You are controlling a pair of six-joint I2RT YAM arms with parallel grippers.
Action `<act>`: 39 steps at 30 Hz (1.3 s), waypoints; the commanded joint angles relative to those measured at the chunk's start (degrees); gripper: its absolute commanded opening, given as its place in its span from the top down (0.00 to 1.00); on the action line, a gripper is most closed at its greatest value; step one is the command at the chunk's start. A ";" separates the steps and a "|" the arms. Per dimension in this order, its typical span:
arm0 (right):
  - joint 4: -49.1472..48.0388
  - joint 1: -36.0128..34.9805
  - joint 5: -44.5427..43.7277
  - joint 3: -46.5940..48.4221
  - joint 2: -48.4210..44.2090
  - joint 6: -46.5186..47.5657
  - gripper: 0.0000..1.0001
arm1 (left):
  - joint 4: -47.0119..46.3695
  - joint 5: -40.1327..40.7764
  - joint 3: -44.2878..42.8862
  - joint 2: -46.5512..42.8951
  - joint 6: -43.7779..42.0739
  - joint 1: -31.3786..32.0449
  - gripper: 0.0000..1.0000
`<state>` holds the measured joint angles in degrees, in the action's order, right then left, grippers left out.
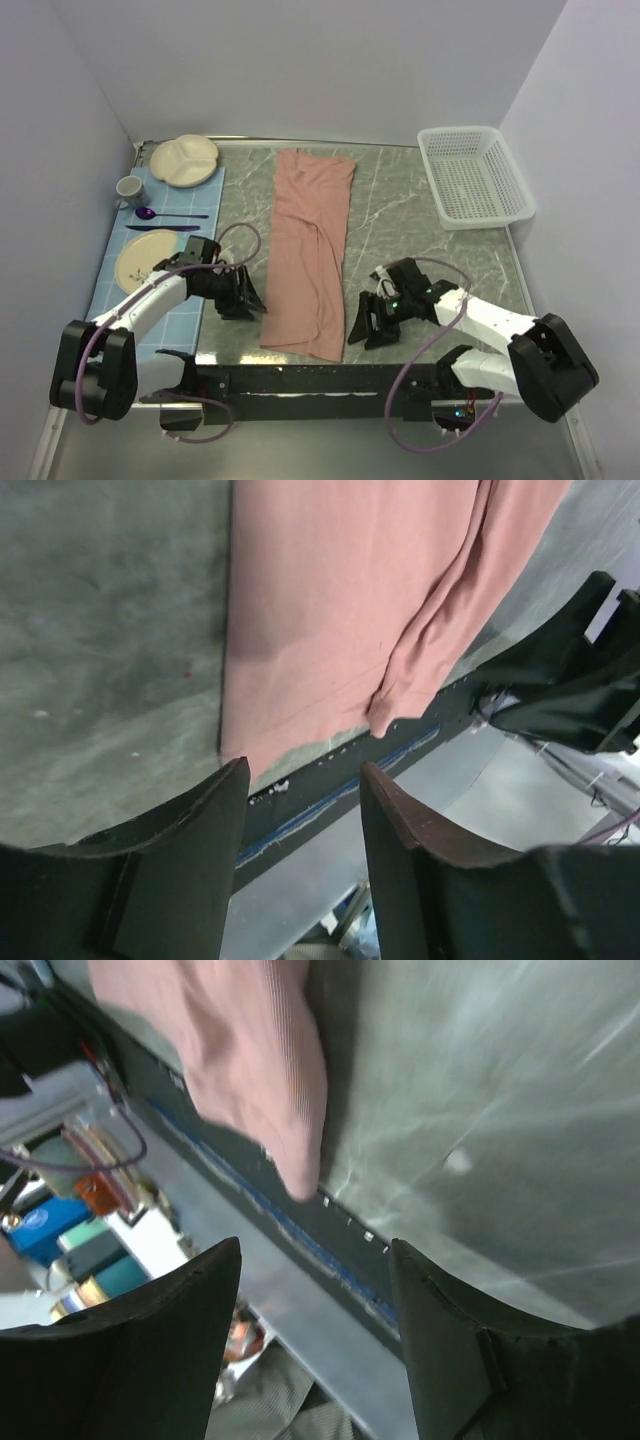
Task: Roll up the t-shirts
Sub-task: Roll the T-shirt to the center of the board.
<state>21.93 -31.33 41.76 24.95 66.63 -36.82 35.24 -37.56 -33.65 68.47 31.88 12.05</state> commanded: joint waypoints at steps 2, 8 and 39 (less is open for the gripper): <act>-9.62 -6.98 3.33 -1.74 -3.00 -10.19 0.32 | 0.62 0.38 2.36 0.09 5.29 6.48 0.46; -15.87 -9.10 0.88 -4.47 -0.28 -12.49 0.35 | -2.11 3.19 5.26 1.84 9.69 9.04 0.47; -6.74 -7.70 -5.28 -0.26 5.64 -9.51 1.00 | 1.49 3.55 2.81 -1.75 7.33 5.44 0.99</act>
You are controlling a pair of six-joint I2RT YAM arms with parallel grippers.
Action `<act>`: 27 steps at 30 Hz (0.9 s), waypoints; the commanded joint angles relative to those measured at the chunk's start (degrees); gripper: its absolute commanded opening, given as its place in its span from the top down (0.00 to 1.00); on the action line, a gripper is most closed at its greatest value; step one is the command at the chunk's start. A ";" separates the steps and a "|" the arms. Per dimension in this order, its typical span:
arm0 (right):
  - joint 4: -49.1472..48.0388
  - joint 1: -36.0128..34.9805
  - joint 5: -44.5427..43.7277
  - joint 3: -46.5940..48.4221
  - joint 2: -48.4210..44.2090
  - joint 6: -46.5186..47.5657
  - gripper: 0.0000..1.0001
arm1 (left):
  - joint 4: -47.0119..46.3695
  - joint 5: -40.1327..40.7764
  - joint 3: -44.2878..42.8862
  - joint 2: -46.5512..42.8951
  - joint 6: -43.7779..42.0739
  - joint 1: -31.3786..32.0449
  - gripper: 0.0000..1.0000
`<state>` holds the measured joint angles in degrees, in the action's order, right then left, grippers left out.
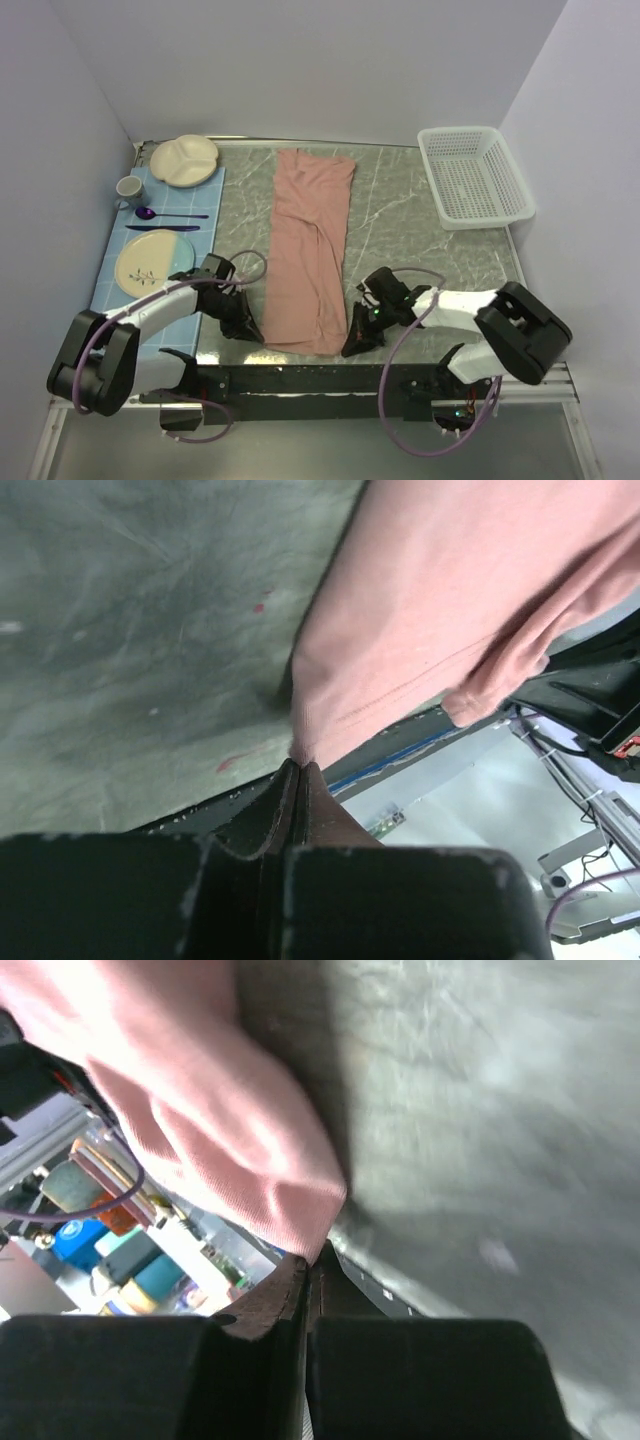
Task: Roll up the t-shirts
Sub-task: Roll the T-shirt to the center of the board.
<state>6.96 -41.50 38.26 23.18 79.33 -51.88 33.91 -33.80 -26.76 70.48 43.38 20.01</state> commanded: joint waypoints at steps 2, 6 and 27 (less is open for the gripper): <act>10.26 3.09 -0.39 2.92 -9.10 9.50 1.00 | 2.39 -0.82 -4.87 -4.56 -4.88 -2.78 0.99; 9.13 2.91 1.82 4.42 -10.95 11.80 1.00 | -0.59 -3.02 -6.01 -4.56 -6.28 -2.78 0.99; 2.44 12.14 0.06 16.37 -0.06 17.42 1.00 | -7.89 -1.53 -13.58 3.43 -7.16 -9.46 0.99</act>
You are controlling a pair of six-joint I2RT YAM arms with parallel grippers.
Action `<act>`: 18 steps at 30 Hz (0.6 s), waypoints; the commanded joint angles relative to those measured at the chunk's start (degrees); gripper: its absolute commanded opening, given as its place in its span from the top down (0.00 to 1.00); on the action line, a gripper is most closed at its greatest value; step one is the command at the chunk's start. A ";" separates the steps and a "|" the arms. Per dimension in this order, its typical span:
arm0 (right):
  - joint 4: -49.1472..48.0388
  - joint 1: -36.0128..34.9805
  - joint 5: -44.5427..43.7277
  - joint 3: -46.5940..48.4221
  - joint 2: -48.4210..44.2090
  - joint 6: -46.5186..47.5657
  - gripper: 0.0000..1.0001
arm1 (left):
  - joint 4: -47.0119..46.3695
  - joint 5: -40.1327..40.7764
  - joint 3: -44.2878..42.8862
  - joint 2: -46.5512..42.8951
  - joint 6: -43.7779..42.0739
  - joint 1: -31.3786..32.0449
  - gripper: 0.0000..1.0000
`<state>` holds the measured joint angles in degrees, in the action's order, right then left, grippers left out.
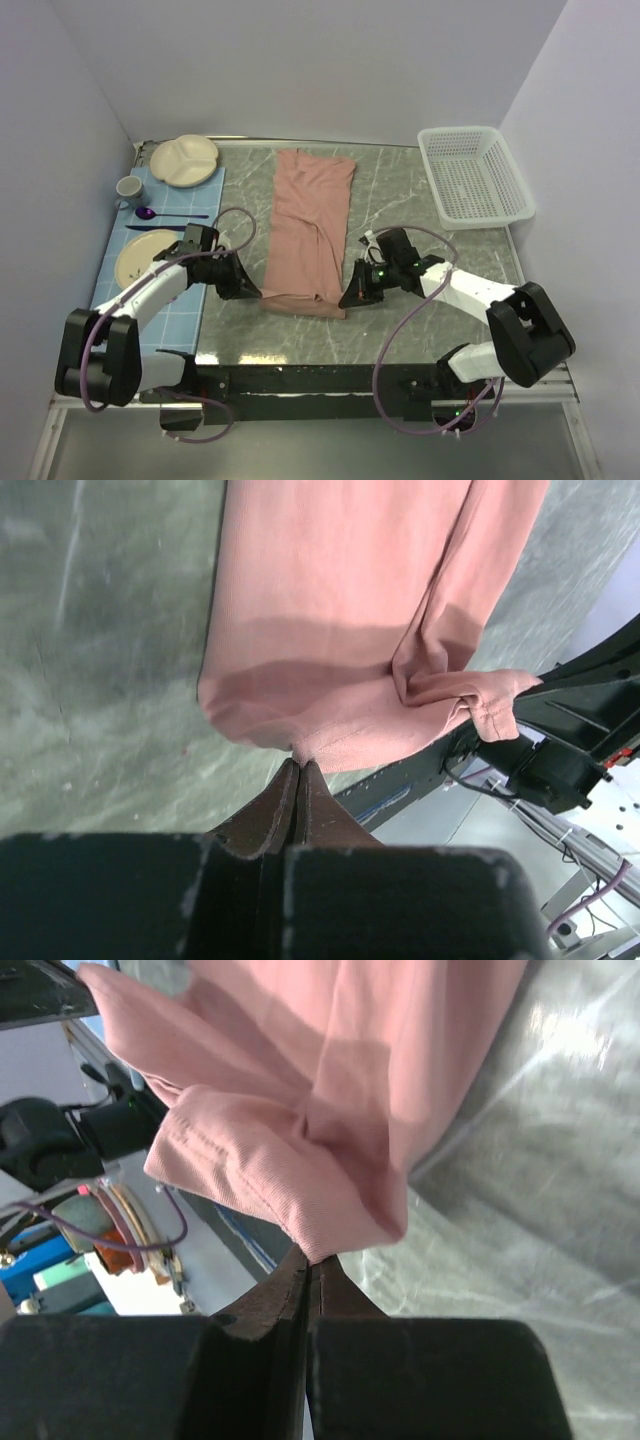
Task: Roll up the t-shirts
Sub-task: Roll the T-shirt to the center of the board.
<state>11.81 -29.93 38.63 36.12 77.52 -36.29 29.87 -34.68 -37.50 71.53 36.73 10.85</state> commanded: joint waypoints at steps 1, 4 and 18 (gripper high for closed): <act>-2.41 0.49 -0.57 3.52 2.11 1.93 1.00 | -3.94 -0.39 -3.02 2.74 -0.69 -0.39 0.99; -2.50 0.49 -0.66 3.87 3.60 2.37 1.00 | -4.11 1.09 -3.90 4.23 -1.05 -0.57 0.99; -2.51 3.04 -5.85 6.85 6.15 2.98 0.55 | -3.41 2.60 -3.64 4.94 0.01 -2.85 0.55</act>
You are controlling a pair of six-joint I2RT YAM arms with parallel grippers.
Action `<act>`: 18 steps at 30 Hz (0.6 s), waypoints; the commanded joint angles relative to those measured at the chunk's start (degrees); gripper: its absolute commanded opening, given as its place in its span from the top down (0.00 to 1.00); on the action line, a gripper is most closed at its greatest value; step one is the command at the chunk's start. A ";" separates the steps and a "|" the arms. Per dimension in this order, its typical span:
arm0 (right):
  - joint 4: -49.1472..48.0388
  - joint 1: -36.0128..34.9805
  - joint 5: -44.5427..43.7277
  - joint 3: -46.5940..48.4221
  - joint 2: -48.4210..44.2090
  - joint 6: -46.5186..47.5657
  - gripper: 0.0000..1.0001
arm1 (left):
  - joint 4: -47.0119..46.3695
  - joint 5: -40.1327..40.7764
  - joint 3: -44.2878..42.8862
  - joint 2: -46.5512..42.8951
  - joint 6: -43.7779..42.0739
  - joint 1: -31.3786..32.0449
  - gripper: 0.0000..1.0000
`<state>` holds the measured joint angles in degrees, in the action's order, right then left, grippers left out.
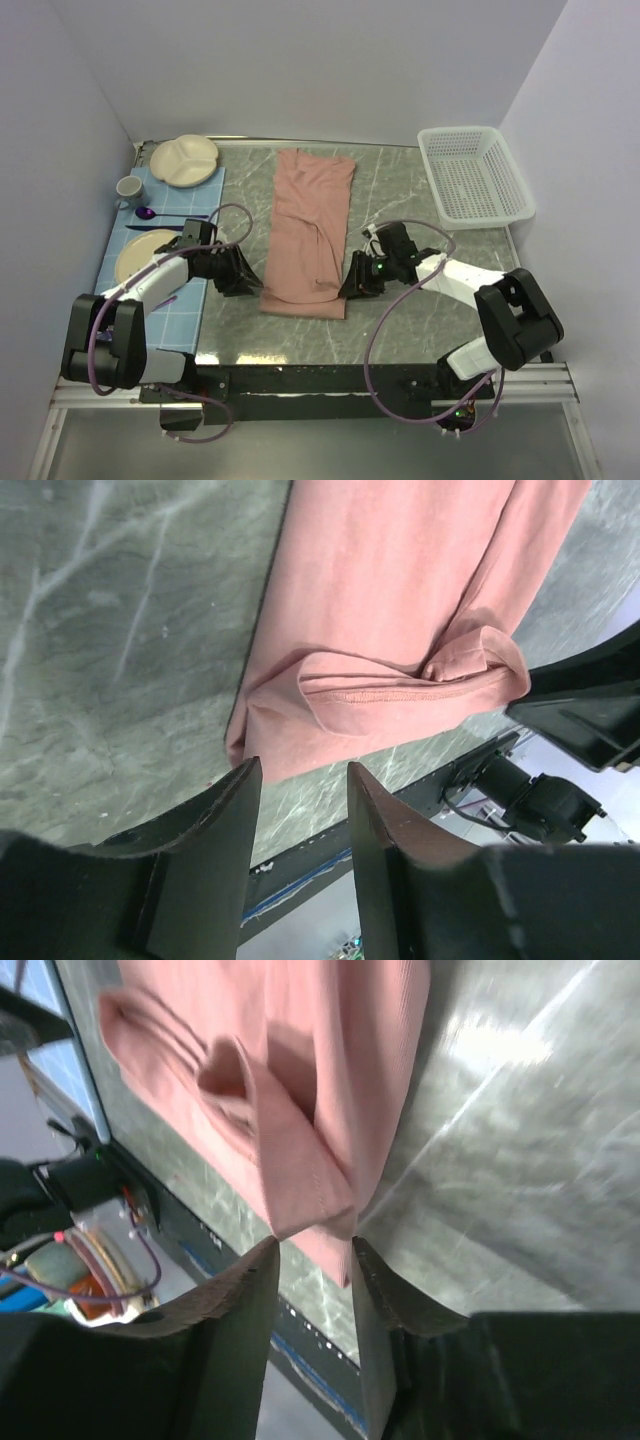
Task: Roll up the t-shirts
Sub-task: Roll the T-shirt to the center of the board.
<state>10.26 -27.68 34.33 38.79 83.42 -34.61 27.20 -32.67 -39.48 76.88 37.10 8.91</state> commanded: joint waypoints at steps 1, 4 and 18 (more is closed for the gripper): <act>-0.34 1.05 -1.46 4.72 0.25 1.56 0.54 | -0.14 0.76 -2.00 -0.42 -0.62 -1.08 0.55; 3.00 1.14 -2.07 5.69 -0.36 2.97 0.53 | 2.49 2.43 -3.23 -0.68 -1.33 -1.79 0.55; 1.55 1.05 5.73 -7.57 -5.29 -6.33 0.44 | -4.51 -6.18 8.02 -2.27 3.85 -1.88 0.42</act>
<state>16.69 -26.74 35.14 33.69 78.72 -36.42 27.62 -35.59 -31.86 74.43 39.13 7.14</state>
